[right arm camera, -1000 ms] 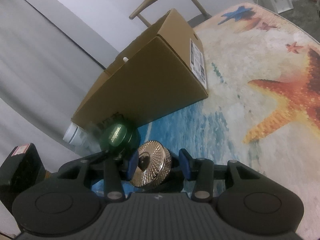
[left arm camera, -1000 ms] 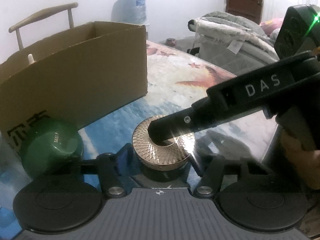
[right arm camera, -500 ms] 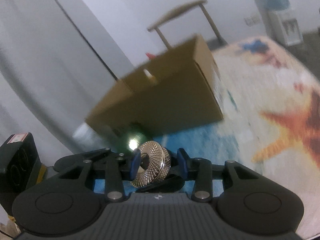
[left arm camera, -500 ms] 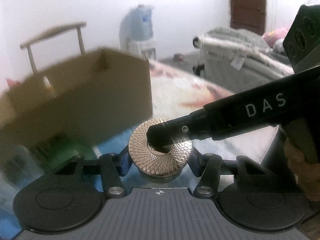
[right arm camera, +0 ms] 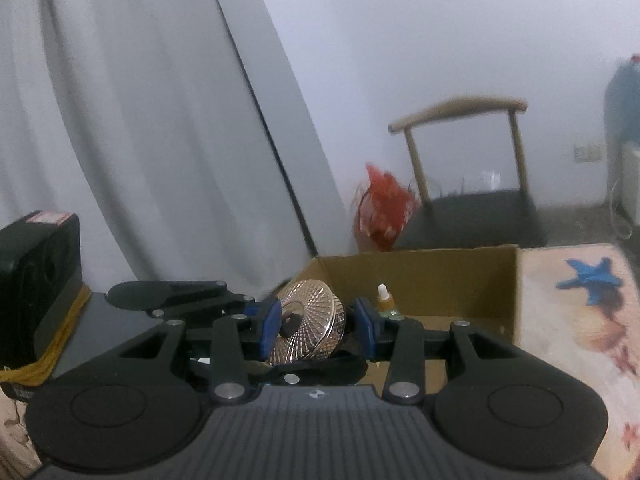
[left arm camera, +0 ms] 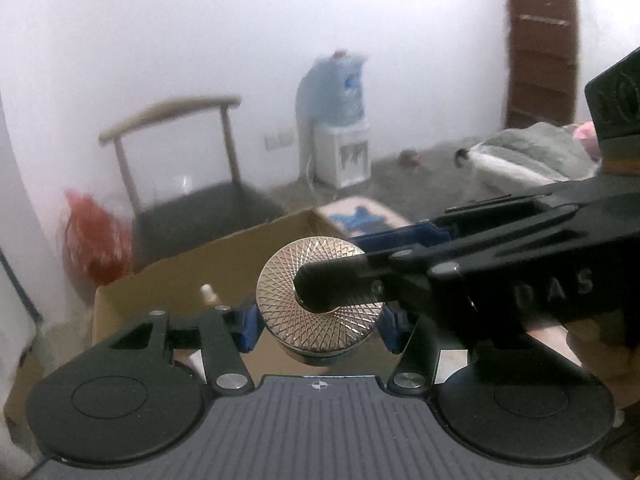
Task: Organize rigid objects
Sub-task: 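Lower the gold disc into the box and open the right gripper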
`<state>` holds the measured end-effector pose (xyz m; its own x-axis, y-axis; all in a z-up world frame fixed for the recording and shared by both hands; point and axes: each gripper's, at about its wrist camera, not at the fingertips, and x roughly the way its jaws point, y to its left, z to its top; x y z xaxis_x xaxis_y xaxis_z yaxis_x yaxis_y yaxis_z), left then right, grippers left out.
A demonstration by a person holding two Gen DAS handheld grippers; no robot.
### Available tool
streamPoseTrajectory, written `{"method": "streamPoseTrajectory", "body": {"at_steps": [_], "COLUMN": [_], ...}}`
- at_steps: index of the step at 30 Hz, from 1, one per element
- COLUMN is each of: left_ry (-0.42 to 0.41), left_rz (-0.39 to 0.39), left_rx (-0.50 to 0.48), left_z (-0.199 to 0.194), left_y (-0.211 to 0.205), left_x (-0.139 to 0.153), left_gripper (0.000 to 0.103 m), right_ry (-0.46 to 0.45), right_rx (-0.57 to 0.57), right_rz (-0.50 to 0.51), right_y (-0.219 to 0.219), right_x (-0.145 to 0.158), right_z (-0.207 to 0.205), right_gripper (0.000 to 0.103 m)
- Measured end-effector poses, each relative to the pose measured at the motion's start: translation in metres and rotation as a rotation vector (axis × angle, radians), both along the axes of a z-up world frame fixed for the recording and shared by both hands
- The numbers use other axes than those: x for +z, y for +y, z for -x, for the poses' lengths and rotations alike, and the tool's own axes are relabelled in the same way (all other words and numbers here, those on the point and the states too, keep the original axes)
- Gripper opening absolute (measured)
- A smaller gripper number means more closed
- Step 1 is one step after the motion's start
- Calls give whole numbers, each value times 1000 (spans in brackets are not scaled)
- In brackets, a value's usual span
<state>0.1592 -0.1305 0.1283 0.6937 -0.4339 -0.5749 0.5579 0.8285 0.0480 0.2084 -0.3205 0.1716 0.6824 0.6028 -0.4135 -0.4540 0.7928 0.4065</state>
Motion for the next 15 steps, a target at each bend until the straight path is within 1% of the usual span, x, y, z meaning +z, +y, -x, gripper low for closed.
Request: {"method": "streamPoseTrajectory", "body": {"at_steps": [1,3,4,6,8,11,14,15], "left_ry": [38,141,183,294,380,463,524,536], "left_rz": [-3,-1,1,9,3,-22,-43,-46], "left_rx": [10,32,40,58,77,99,112,115], "left_z": [-14,-46,-57,-85,-104,-123,-135,-138], "left_y": [1,4,6,10,8,8,4,6], "left_x": [-2,-11,-17,-31,-48,-64,-77,-78], "left_gripper": [56,56,56,56,56,56,56,56], "right_ry": [36,111,158,253,334,420,487,503], "right_rx": [10,30,43,60,69,76,87,94], "right_rz": [3,13,19,22,22,32,35,32], "right_y": [2,6,8,11,13,15,13,11], "right_x": [-2,-8,-14,-30,-44,-66,-84,-88], "right_z": [-18,-50,-68,-98,-118,-140,-156,-154], "right_gripper": [44,44,44,43,43,43,43,43]}}
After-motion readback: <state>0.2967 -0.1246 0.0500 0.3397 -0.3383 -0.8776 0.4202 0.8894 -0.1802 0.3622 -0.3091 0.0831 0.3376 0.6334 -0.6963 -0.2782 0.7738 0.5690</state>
